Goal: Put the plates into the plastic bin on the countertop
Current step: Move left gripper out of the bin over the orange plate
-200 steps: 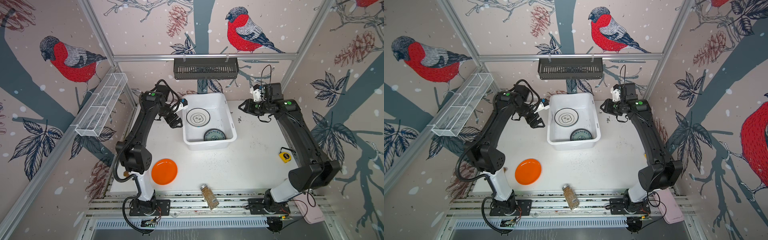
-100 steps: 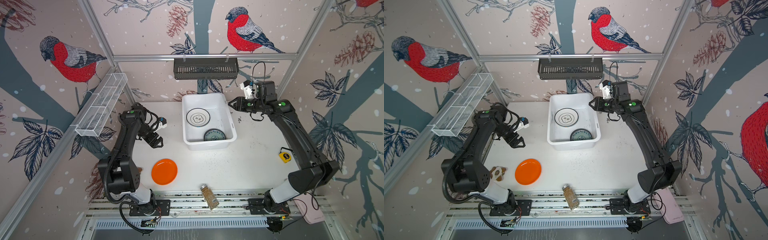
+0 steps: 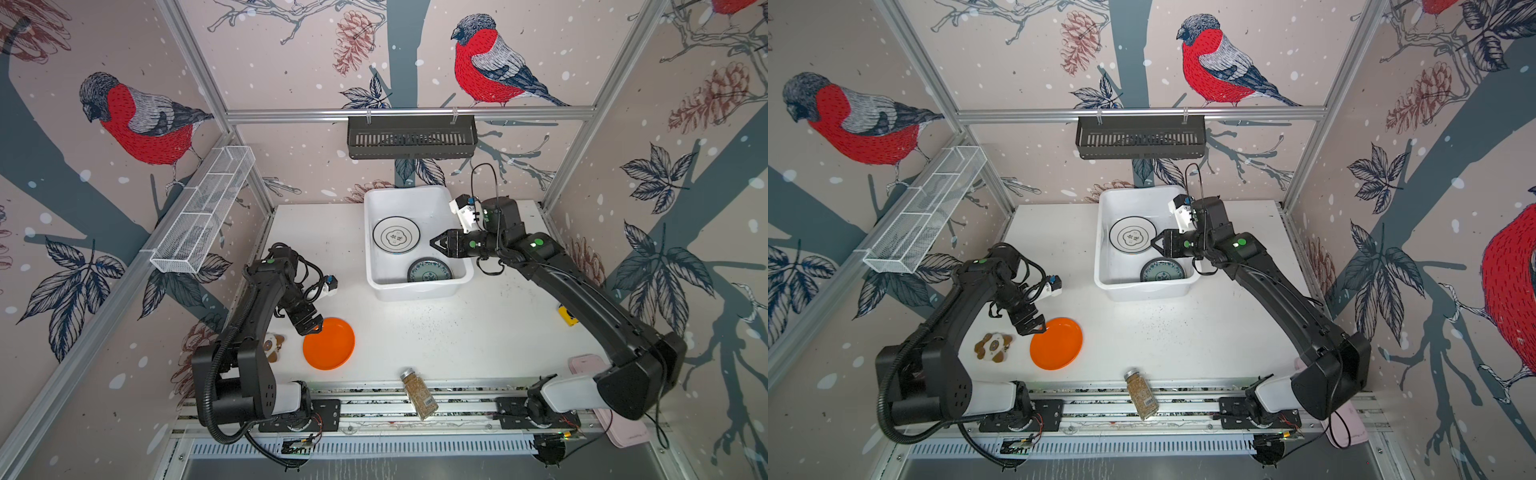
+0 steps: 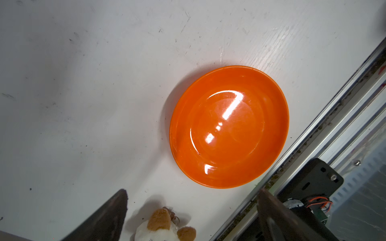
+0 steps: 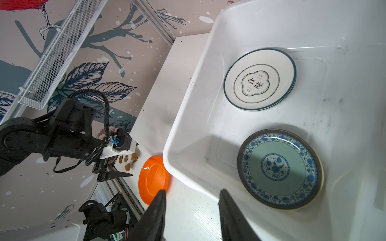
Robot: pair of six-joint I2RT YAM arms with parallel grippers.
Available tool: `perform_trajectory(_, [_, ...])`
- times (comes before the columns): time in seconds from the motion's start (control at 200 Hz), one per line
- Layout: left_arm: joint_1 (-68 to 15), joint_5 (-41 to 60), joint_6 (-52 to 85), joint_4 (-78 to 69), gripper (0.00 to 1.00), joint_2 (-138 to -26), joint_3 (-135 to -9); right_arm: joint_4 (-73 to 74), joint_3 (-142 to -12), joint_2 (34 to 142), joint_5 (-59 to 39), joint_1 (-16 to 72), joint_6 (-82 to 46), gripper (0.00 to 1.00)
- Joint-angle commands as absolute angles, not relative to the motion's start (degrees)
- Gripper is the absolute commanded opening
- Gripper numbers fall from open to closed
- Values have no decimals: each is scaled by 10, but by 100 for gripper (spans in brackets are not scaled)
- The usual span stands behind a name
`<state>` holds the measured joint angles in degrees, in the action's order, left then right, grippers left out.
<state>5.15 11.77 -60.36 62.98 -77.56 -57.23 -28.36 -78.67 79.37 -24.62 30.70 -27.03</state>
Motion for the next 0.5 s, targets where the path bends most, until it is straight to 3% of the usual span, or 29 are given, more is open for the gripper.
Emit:
perform_trajectory(0.0, [40, 121, -649, 603, 97, -758, -535, -218, -755, 770, -234, 321, -291, 44])
perform_trajectory(0.49, [-101, 127, -622, 547, 97, -679, -408, -216, -663, 654, -134, 356, -322, 44])
